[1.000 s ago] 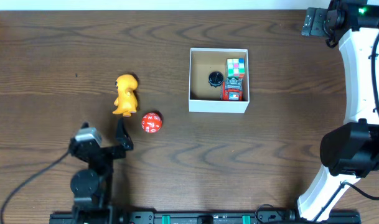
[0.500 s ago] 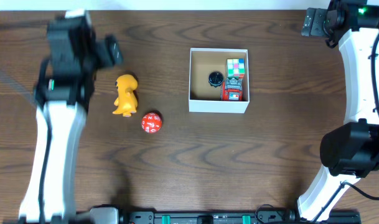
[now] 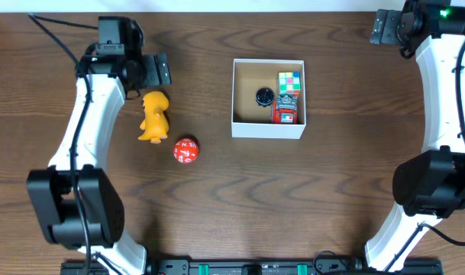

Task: Pack container
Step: 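Move the left gripper over the orange toy dinosaur and grasp it, then lift the dinosaur and carry it over the white box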

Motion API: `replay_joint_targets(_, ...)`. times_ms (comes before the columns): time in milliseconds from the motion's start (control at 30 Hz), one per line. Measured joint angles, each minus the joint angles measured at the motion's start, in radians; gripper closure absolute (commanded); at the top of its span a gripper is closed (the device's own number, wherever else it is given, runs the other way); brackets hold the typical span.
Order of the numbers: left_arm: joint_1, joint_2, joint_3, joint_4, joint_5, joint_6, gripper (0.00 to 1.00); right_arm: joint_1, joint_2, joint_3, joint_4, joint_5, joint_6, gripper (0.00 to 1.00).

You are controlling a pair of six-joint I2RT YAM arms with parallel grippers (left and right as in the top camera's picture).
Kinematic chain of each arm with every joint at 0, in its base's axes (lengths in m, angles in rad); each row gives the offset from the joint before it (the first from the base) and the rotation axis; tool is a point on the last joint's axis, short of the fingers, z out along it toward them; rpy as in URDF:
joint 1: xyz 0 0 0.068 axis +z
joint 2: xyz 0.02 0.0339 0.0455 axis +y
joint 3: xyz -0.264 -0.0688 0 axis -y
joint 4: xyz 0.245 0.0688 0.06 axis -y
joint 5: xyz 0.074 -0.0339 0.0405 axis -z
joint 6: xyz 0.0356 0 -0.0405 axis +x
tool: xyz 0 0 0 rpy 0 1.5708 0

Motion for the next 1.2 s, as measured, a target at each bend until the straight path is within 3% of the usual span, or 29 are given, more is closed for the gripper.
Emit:
replay_joint_targets(433,0.000,0.121,0.000,-0.188,0.001,-0.004,0.02,0.000,0.000,0.000,0.000,0.000,0.000,0.01)
replay_joint_targets(867,0.000,0.122,-0.111,-0.129,0.001,-0.011,0.02,0.000,0.000,0.000,0.000,0.000,0.000,0.01)
replay_joint_targets(967,0.000,0.122,-0.140,-0.089,0.001,-0.016,0.31,0.000,0.000,0.000,0.000,0.000,0.000,0.01)
replay_joint_targets(1000,0.000,0.122,-0.145,-0.077,0.001,-0.018,0.36,0.000,0.000,0.000,0.000,0.000,0.000,0.01)
replay_joint_targets(1133,0.000,0.122,-0.146,-0.043,-0.002,-0.012,0.39,0.000,0.000,0.000,0.000,0.000,0.000,0.01)
replay_joint_targets(1200,0.000,0.122,-0.148,-0.028,-0.011,-0.014,0.50,0.000,0.000,0.000,0.000,0.000,0.000,0.01)
